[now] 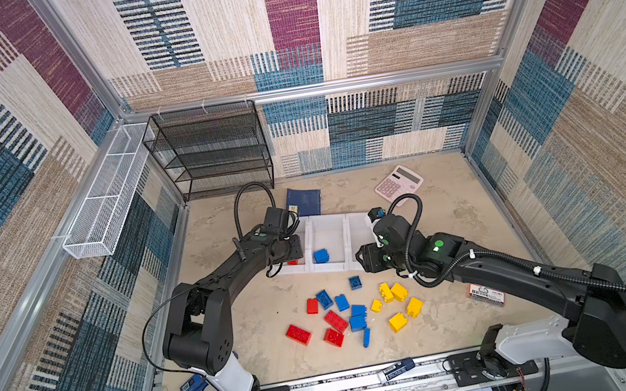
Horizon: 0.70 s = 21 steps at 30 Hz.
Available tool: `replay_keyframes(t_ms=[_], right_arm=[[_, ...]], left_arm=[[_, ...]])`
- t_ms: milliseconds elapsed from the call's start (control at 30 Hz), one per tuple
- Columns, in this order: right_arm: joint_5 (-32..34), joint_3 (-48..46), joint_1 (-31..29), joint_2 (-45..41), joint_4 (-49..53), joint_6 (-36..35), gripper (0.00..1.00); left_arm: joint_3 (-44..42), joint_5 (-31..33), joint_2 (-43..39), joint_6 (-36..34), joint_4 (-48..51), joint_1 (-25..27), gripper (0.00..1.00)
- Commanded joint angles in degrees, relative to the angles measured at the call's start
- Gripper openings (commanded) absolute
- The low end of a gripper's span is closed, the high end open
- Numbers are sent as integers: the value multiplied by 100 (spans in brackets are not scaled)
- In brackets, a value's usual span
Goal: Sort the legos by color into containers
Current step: 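Carry the red brick with the left gripper into the nearest compartment and release, then grasp a blue brick with the right gripper while the left returns over bricks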
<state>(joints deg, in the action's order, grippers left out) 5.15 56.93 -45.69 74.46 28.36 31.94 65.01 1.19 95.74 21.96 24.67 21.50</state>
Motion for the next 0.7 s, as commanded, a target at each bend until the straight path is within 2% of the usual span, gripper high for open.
replay_keyframes(t_ms=[0, 233, 433, 667], right_arm=[[89, -37, -10, -73, -59, 93, 59], [-25, -231, -10, -81, -137, 10, 59], [-39, -454, -79, -12, 15, -241, 59], [-757, -469, -92, 311, -141, -851, 59]], left_arm=[[-73, 65, -144, -6, 20, -7, 56], [-592, 132, -1058, 252, 174, -7, 56], [-1611, 291, -2341, 749, 386, -2, 57], [-2354, 456, -3456, 1314, 637, -5, 57]])
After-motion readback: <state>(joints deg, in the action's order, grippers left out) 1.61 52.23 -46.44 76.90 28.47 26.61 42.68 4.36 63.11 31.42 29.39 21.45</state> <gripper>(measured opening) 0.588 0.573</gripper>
